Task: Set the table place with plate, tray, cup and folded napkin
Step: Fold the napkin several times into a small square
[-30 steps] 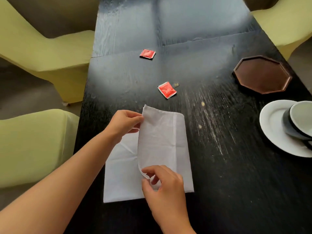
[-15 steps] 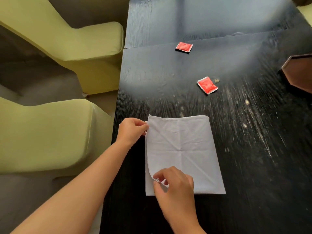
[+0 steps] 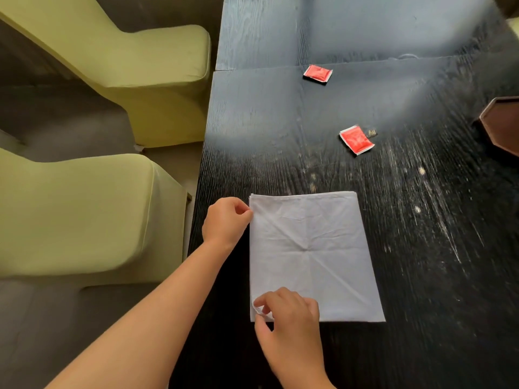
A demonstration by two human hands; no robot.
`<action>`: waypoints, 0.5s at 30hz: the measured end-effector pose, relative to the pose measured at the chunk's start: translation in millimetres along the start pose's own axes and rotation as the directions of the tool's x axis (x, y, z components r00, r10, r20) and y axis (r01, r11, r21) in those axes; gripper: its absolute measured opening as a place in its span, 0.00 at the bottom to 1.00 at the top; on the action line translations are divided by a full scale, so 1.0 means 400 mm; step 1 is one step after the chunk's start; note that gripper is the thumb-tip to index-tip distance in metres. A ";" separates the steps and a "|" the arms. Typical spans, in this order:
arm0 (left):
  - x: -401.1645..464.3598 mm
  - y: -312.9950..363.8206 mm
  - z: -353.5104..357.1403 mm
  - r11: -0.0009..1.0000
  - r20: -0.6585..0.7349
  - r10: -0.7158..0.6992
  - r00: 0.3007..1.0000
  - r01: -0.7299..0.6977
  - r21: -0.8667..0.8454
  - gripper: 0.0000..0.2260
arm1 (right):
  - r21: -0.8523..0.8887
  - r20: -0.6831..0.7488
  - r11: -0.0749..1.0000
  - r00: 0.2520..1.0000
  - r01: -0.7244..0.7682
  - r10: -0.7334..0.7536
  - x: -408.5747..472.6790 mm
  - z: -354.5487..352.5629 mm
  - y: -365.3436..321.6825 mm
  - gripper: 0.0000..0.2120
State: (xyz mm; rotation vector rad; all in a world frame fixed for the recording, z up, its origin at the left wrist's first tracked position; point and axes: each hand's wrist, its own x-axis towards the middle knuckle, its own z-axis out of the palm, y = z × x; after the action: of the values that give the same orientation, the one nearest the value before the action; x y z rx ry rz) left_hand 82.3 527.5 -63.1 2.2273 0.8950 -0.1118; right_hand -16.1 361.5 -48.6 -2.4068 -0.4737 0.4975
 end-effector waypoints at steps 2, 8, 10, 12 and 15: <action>-0.007 -0.003 0.004 1.000 -0.016 0.009 1.000 -0.009 0.005 0.04 | -0.061 0.061 0.998 0.998 0.031 -0.028 0.002 0.013 0.008 0.09; -0.054 -0.031 0.024 0.987 -0.051 0.151 0.987 -0.153 -0.042 0.04 | -0.101 0.052 0.994 0.998 0.052 -0.047 -0.015 0.014 0.018 0.09; -0.071 -0.043 0.032 0.982 -0.083 0.184 0.979 -0.187 -0.032 0.10 | -0.067 0.024 0.992 0.994 0.104 -0.103 -0.015 0.012 0.030 0.08; -0.088 -0.047 0.039 0.966 -0.180 0.259 0.949 -0.257 0.031 0.18 | -0.028 -0.119 0.993 0.986 0.112 -0.115 0.005 -0.021 0.045 0.11; -0.112 -0.019 0.057 0.895 -0.274 0.443 0.854 -0.402 0.194 0.22 | -0.079 -0.397 0.994 0.912 0.080 -0.105 0.089 -0.087 0.075 0.19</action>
State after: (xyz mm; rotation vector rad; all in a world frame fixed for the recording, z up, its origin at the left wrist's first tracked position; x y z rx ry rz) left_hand 47.7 490.7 -69.7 2.5567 0.5396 0.4124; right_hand 36.7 337.7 -50.6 -2.4434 -0.4207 -0.0594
